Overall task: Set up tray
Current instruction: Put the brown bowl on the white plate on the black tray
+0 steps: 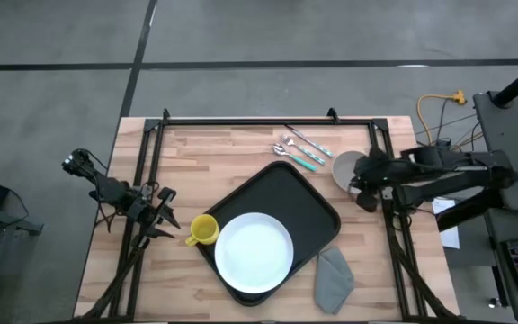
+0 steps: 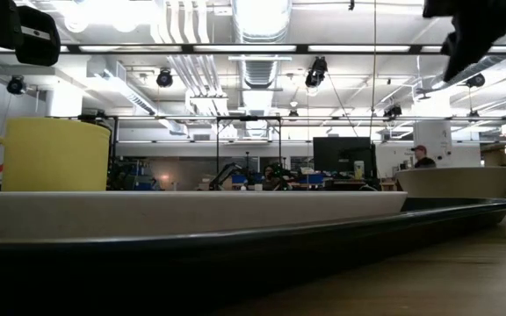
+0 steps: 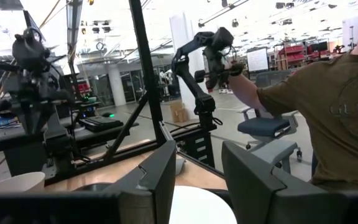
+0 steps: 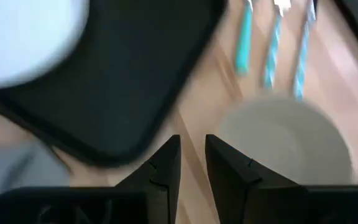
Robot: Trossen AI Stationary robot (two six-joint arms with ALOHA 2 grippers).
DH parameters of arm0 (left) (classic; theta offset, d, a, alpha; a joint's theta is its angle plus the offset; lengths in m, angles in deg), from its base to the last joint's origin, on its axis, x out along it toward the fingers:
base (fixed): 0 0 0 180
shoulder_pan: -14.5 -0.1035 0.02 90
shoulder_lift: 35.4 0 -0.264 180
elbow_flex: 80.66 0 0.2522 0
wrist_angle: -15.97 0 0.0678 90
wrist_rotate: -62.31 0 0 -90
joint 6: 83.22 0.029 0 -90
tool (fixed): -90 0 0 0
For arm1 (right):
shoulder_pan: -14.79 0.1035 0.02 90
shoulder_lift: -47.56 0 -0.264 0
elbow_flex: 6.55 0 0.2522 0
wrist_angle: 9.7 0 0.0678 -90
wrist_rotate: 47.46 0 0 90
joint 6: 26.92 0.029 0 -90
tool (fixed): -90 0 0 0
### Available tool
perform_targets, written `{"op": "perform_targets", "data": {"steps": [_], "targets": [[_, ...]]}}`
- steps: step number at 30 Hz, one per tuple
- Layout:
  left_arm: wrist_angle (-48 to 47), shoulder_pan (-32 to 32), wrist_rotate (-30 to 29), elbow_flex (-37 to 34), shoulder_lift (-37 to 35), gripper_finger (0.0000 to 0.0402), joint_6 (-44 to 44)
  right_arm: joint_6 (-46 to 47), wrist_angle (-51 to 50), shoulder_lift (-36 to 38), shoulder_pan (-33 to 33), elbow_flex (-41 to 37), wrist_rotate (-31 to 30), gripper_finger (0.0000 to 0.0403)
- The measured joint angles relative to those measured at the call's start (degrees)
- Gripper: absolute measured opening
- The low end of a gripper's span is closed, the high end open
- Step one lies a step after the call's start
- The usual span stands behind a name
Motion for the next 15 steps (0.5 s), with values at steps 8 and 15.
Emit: {"op": "perform_targets", "data": {"steps": [8,15], "targets": [[0.0,0.0,0.0,0.0,0.0,0.0116,0.0,1.3,-8.8,-6.1,0.0,0.3,0.0,0.0068],[0.0,0.0,0.0,0.0,0.0,0.0116,0.0,0.8,-8.8,-8.3,0.0,-1.7,-0.1,0.0069]]}}
